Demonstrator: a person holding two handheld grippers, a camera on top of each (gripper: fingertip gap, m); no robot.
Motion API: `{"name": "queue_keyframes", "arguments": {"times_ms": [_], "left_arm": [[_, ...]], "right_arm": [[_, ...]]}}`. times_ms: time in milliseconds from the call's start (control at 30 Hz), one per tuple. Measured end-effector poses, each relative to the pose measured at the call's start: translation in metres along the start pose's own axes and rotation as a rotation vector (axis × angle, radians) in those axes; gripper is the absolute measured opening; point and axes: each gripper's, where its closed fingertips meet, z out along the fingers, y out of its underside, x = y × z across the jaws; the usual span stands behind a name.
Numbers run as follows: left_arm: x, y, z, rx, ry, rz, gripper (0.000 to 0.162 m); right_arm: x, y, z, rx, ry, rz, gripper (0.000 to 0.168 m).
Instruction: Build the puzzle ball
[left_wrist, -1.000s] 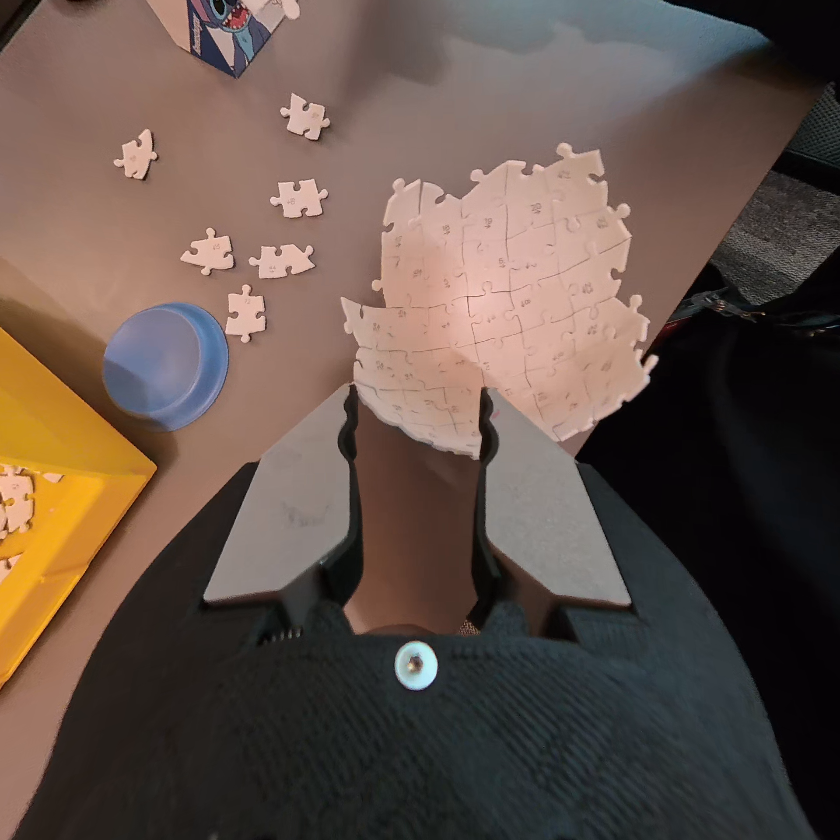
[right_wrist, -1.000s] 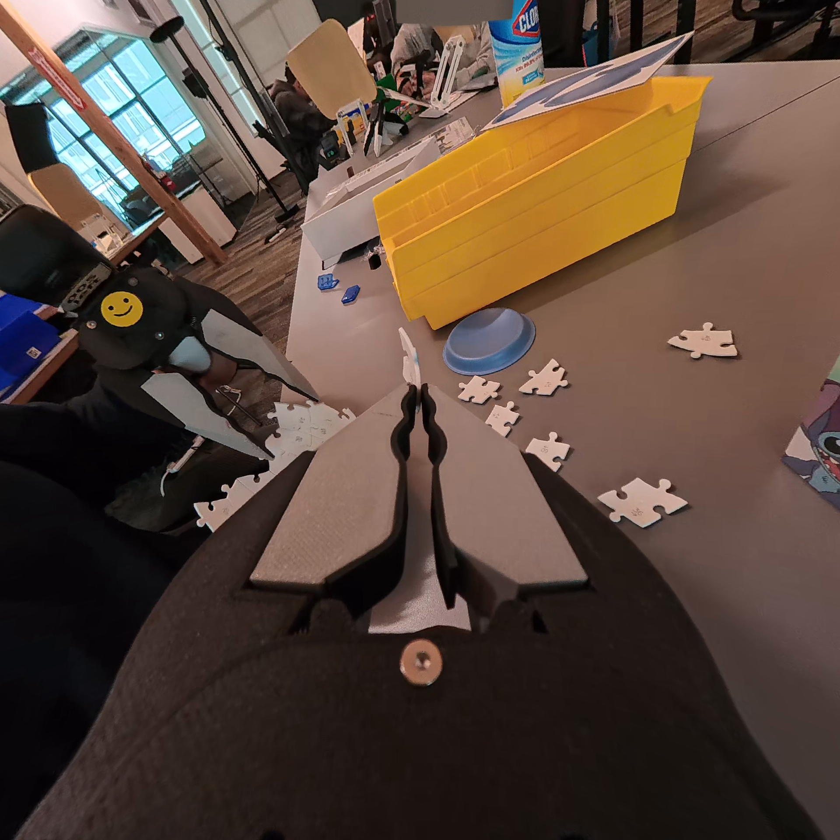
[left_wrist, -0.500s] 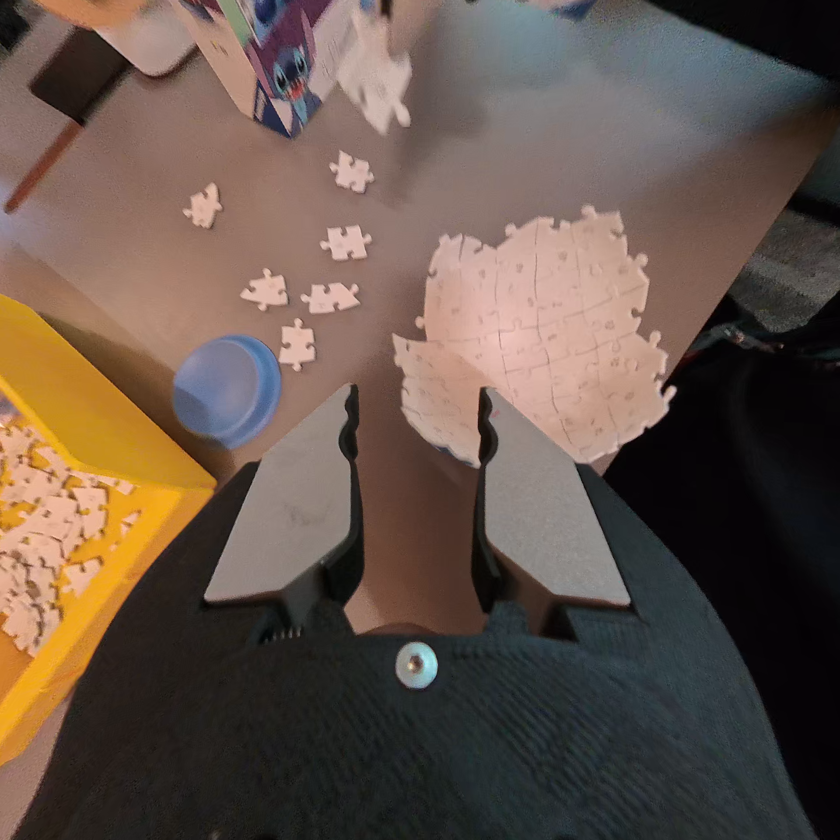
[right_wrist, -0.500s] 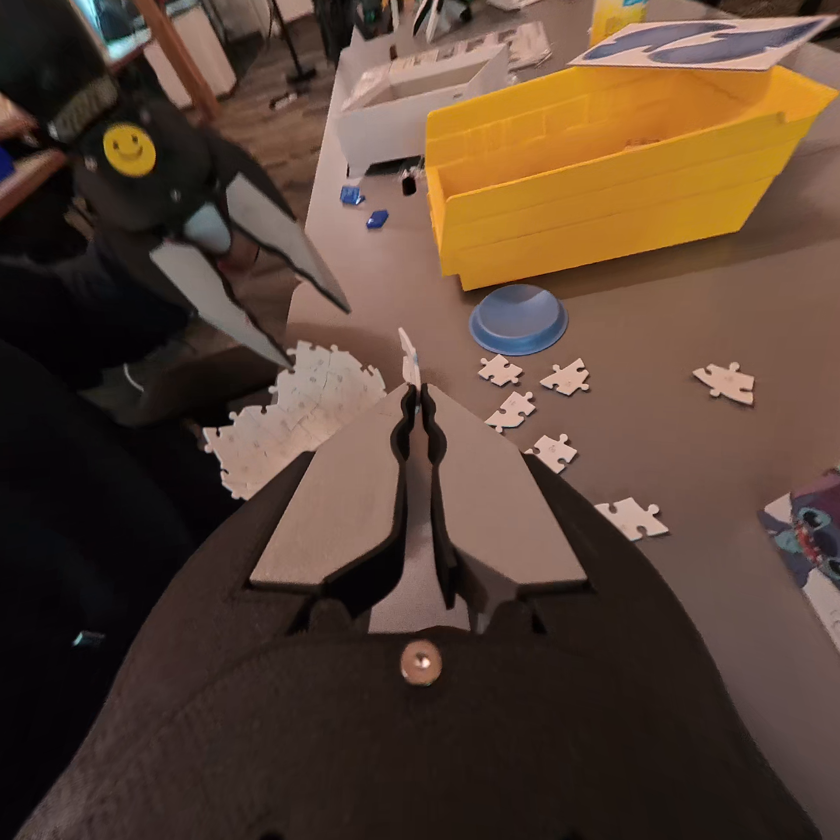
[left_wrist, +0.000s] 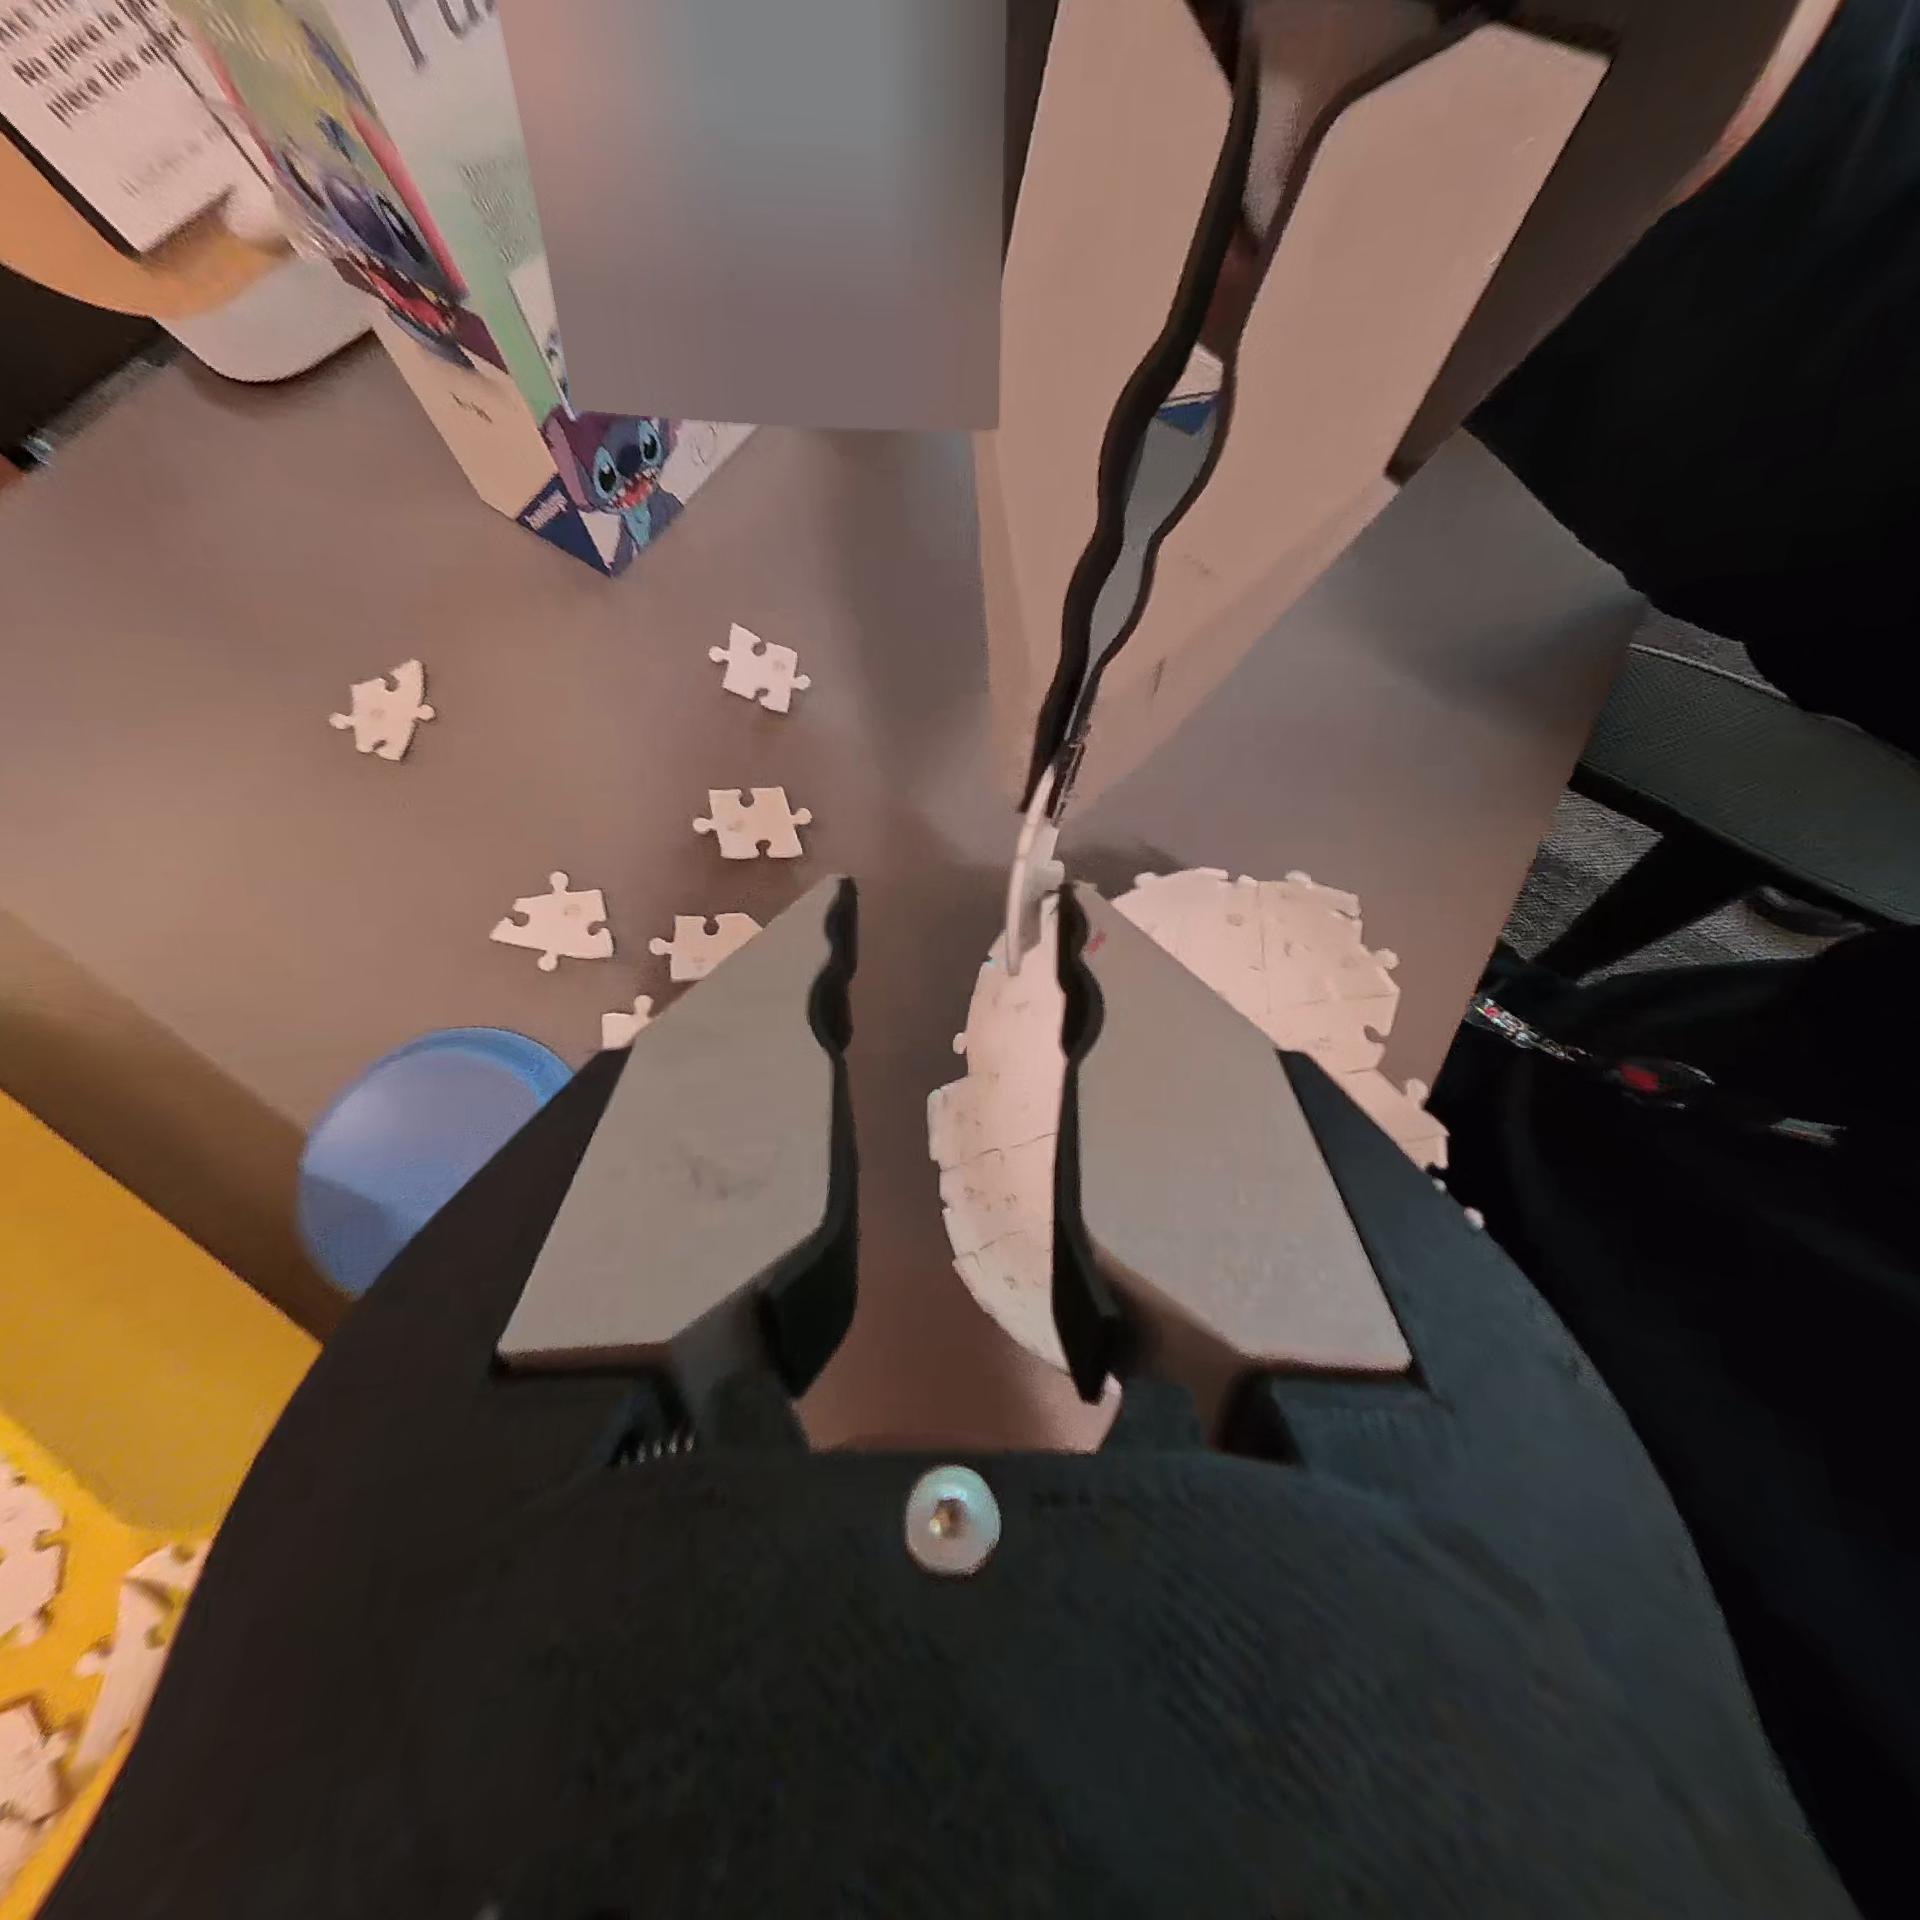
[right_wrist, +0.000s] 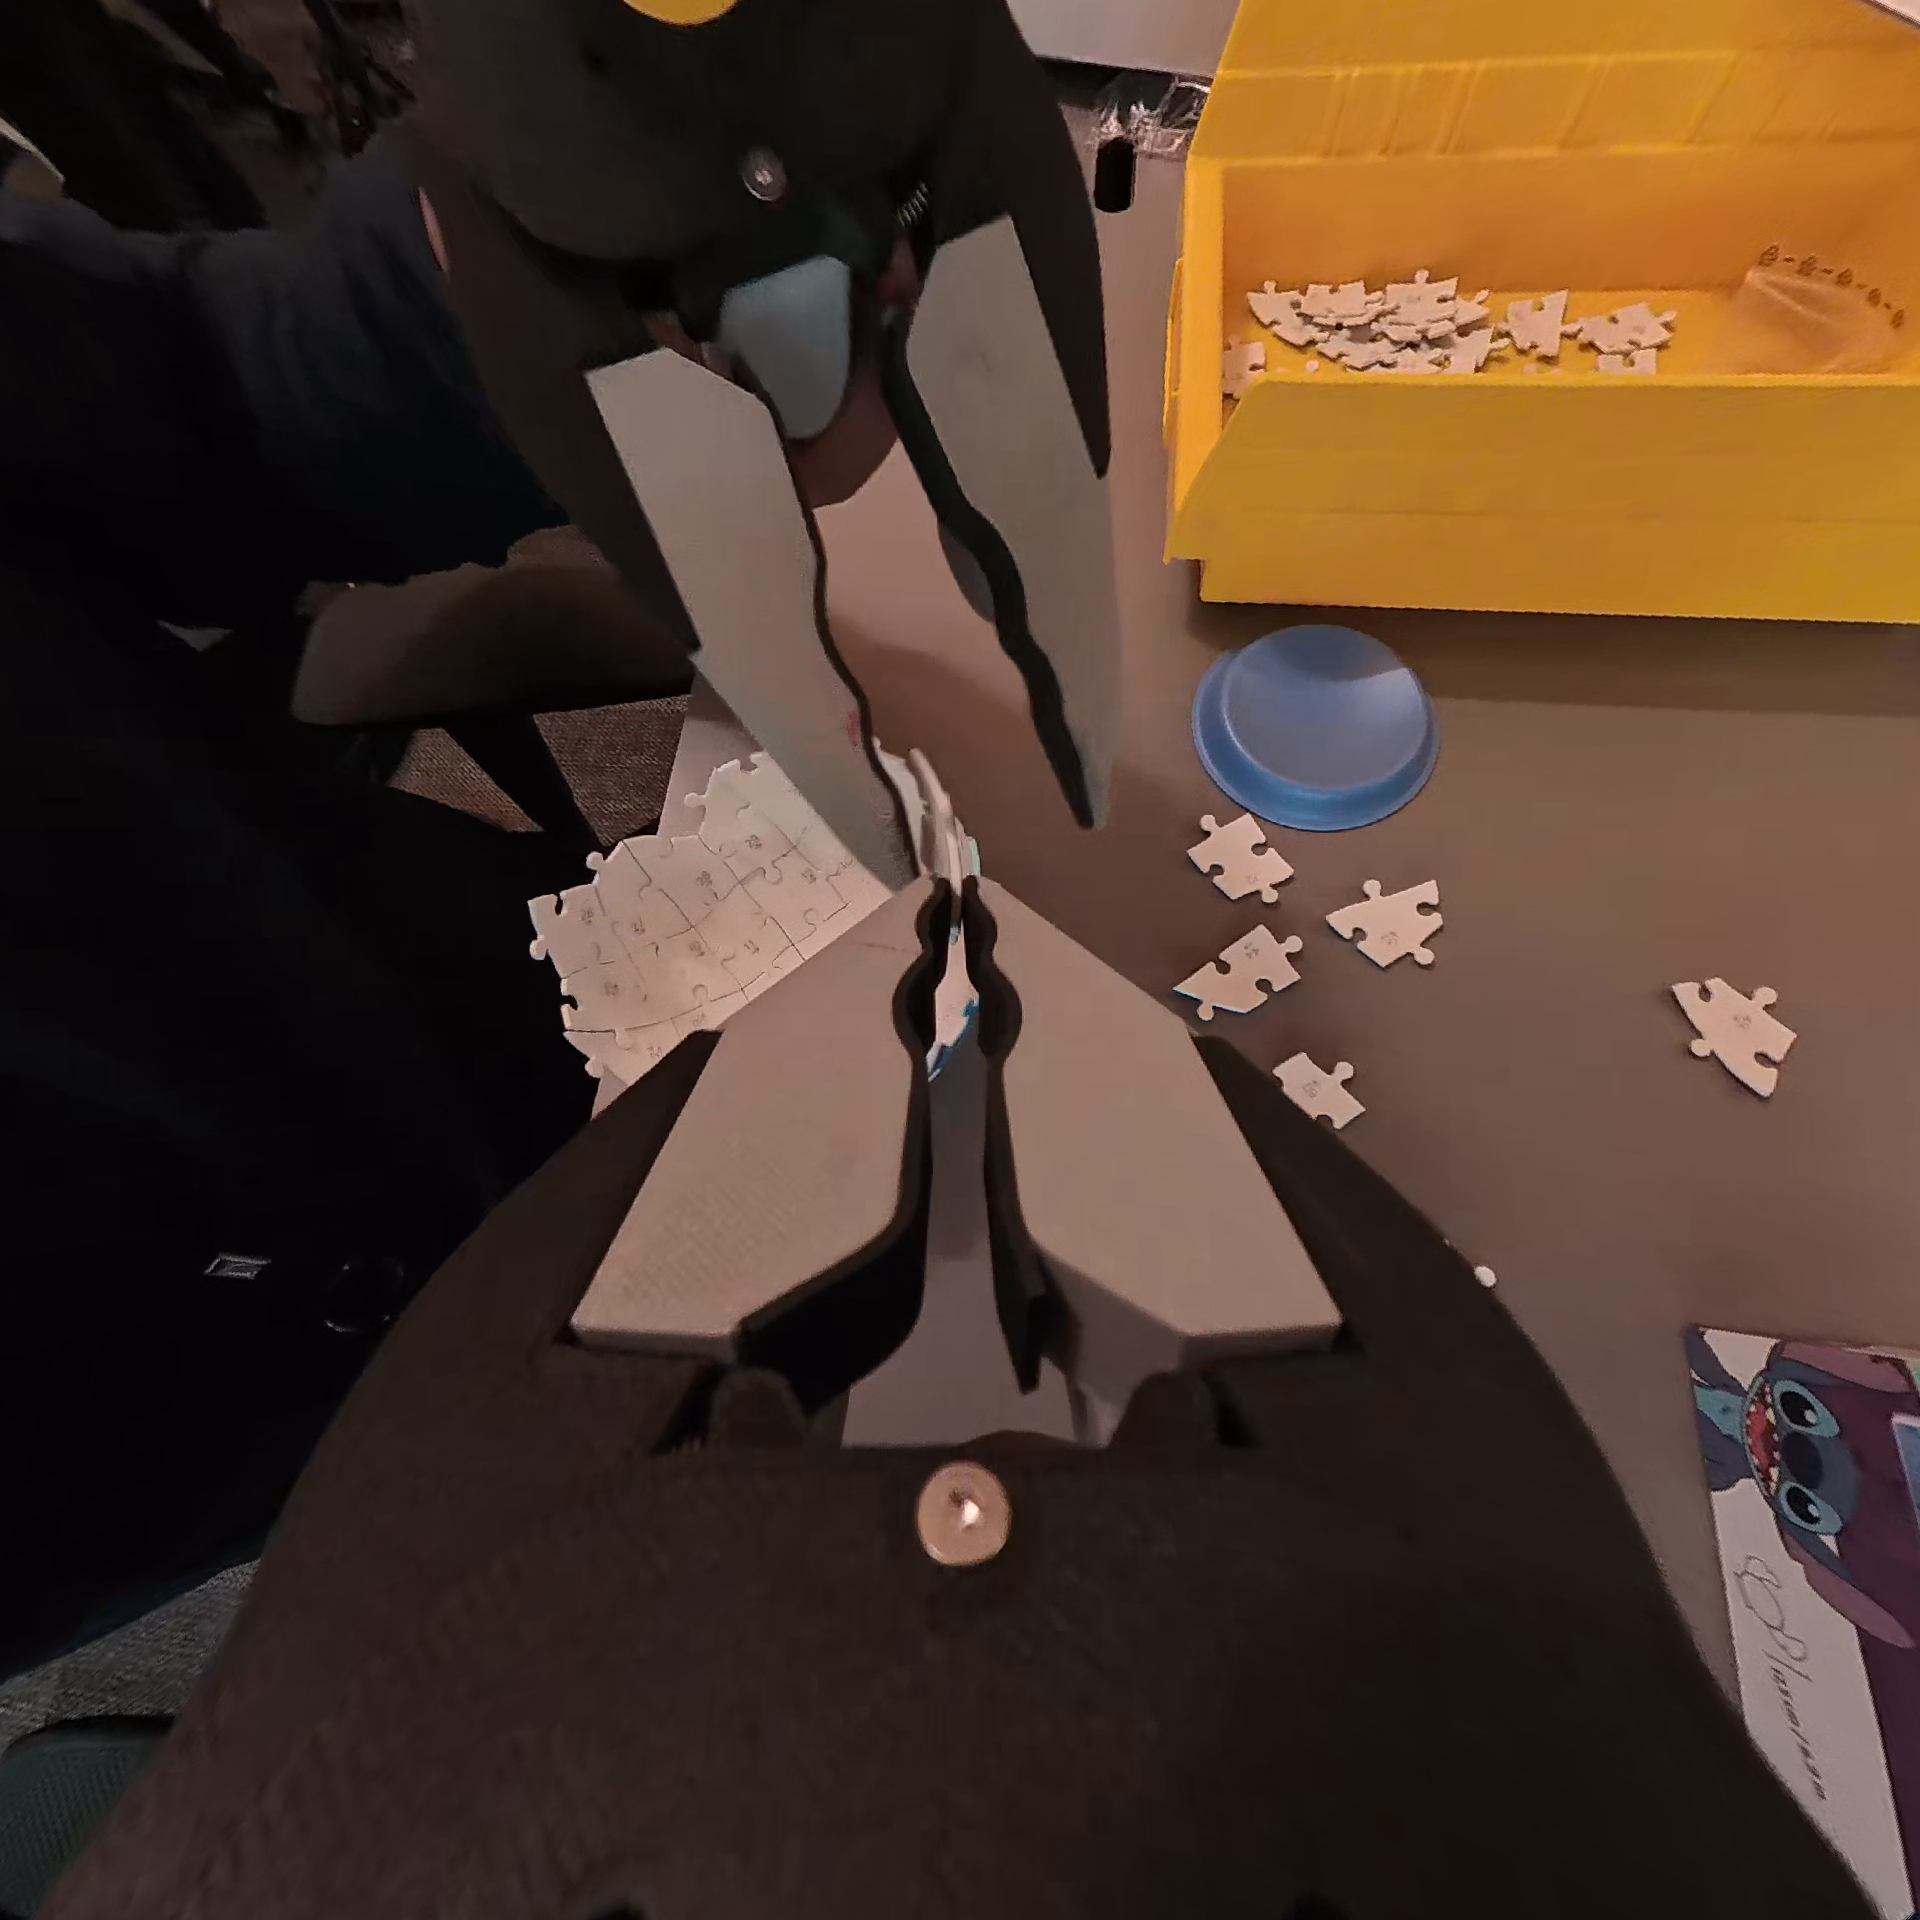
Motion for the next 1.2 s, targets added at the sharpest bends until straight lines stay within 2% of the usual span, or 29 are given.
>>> {"name": "queue_keyframes", "arguments": {"times_ms": [133,300,400,567,733,833,1200], "left_arm": [[0.009,0.003,0.001,0.017,0.086,0.0,0.001],[0.0,0.001,0.0,0.057,0.095,-0.047,0.0],[-0.009,-0.007,-0.006,0.143,0.091,-0.099,0.0],[-0.015,-0.024,-0.019,0.27,0.14,-0.181,0.0],[-0.012,-0.027,-0.016,0.292,0.16,-0.2,0.0],[-0.009,-0.027,-0.014,0.29,0.172,-0.202,0.0],[-0.007,-0.021,-0.009,0.27,0.202,-0.239,0.0]], "right_arm": [[0.005,0.002,0.003,-0.001,0.01,0.001,0.0],[0.013,-0.003,0.004,0.055,0.021,0.019,0.0],[0.016,-0.003,-0.001,0.117,0.007,0.061,0.009],[0.023,-0.009,-0.009,0.268,-0.026,0.161,0.009],[0.024,-0.018,-0.012,0.379,-0.064,0.214,0.007],[0.024,-0.019,-0.01,0.401,-0.074,0.224,0.0],[0.023,-0.022,-0.008,0.455,-0.098,0.238,0.0]]}}
